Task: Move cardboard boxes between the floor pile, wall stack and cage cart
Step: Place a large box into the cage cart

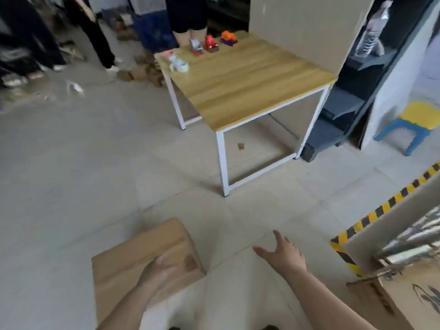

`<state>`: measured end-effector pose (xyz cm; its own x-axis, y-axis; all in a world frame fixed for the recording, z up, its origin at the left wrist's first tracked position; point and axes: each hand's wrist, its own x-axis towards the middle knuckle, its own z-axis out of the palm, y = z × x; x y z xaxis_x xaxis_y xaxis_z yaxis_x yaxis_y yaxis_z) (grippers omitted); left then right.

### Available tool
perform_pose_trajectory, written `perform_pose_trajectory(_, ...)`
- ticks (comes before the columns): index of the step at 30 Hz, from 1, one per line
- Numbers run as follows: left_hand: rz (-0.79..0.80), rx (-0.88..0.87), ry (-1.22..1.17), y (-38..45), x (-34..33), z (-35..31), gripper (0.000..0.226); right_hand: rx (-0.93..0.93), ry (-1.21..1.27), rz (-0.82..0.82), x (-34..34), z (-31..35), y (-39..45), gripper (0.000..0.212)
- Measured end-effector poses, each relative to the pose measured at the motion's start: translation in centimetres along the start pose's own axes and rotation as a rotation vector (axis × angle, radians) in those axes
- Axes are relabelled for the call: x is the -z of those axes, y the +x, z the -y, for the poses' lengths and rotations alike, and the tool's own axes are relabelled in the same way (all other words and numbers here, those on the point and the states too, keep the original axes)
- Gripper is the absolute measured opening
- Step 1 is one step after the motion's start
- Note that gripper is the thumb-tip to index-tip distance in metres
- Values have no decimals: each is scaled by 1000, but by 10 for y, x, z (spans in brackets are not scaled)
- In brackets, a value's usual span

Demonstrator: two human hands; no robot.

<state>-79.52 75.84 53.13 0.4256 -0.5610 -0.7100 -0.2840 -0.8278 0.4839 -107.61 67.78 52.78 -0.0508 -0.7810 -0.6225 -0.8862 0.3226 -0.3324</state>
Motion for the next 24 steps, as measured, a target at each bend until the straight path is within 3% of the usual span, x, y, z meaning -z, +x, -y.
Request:
perform_pose_trajectory(2,-50,50,-31,10,36,41,43,64,-75,58,-28,41,-3,89)
perform_pose_trajectory(8,-71,154,-84,35,128,150,47,143,-202,231,-134,150,-12,88)
perform_pose_trajectory(12,-59,247,-121,65,164,208,81,129,-200,314,-204,192,-4,92)
perform_pose_trajectory(15,-54,308,-137,102,173,242,87,110,-218,317,-249,210,18,92)
perform_pose_trajectory(24,-137,413,-122,308,125,346,76,29,-269,283,-402,232,170,104)
